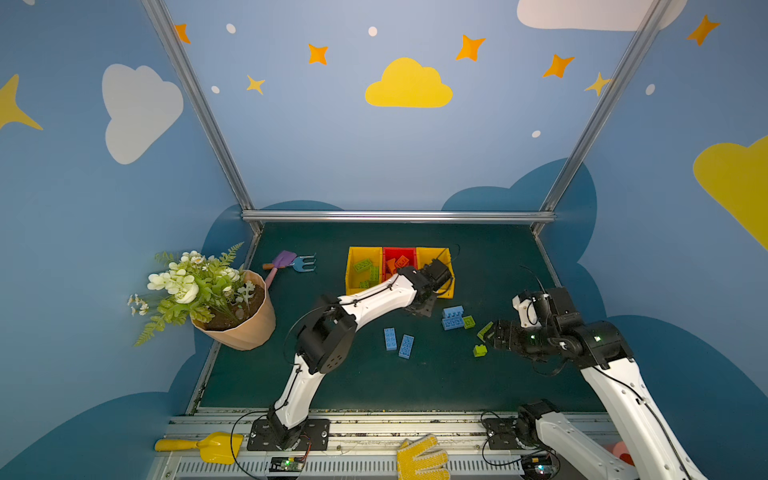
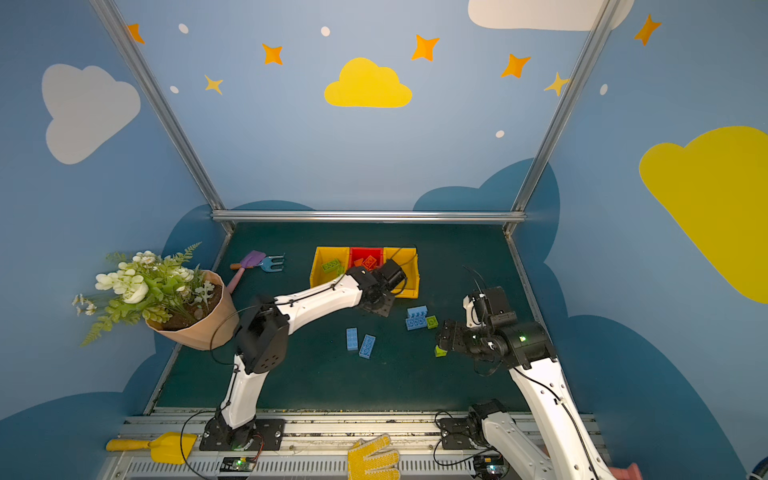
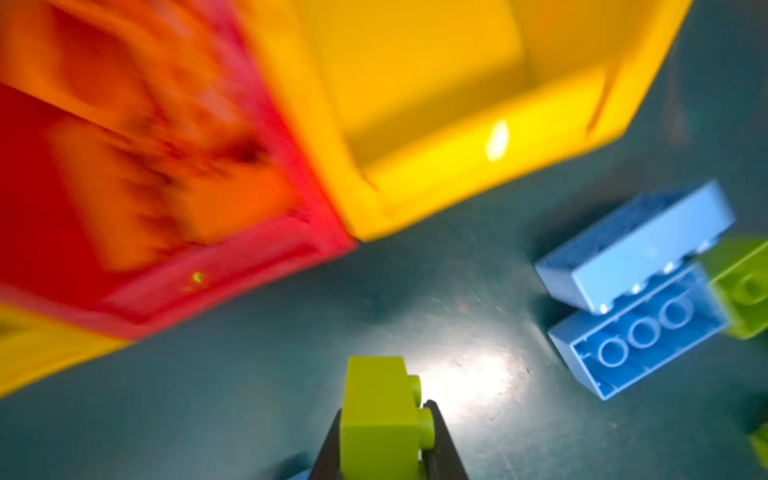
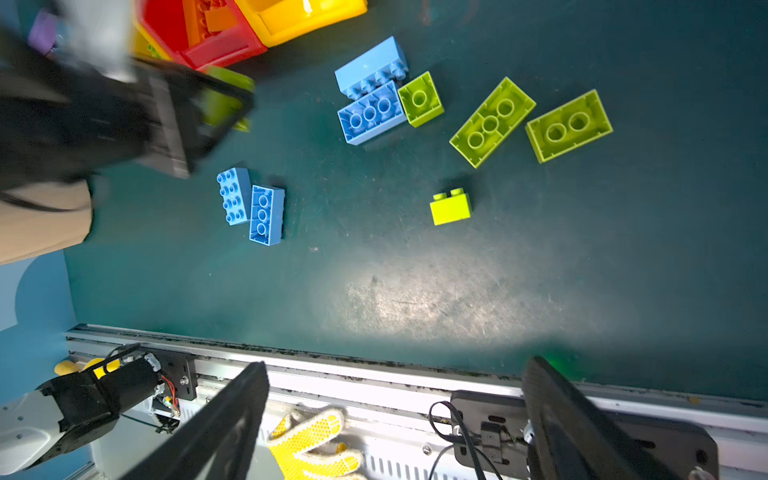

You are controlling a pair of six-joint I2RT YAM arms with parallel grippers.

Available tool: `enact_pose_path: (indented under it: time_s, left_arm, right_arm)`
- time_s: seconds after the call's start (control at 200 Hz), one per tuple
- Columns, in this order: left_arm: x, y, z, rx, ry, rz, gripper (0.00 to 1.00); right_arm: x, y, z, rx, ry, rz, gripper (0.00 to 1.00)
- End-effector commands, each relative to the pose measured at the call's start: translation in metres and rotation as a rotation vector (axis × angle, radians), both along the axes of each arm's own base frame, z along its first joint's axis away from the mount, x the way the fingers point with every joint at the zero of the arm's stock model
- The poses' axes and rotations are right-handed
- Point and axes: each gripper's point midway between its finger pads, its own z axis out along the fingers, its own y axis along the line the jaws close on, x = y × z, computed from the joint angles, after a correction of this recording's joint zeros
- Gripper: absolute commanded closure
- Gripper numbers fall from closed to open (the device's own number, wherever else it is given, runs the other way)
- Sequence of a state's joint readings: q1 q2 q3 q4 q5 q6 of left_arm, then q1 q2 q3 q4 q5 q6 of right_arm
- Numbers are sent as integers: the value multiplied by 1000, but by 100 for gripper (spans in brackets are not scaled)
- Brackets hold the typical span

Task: Sort the legos into containers by color
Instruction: 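Carry the green brick back to the yellow bin nearest the left gripper, release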

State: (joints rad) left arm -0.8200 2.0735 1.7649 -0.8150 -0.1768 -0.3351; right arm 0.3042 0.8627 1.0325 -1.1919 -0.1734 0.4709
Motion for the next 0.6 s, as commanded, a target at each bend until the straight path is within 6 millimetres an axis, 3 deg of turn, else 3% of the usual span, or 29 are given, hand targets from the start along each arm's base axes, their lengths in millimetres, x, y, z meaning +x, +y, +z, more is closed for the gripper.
enact_pose_path:
  time_s: [0.0,0.15,0.27,0.425,0.591]
  left_arm:
    - [31,56,43,23,-92,105,90]
    - [64,114,53,10,-116,225,90]
    - [85,145,44,-6,-98,287,89]
    - [104,165,27,-1,-62,311,89]
    - [121,171,17,-21,-42,316,88]
  right_arm:
    - [15,9,11,42,-38,0,7]
    - [26,16,12,72,-35,-6,7]
    - [34,20,14,87,-35,-13,7]
    - [41,22,16,86,-27,-21,7]
    - [45,20,16,75,-24,-49,7]
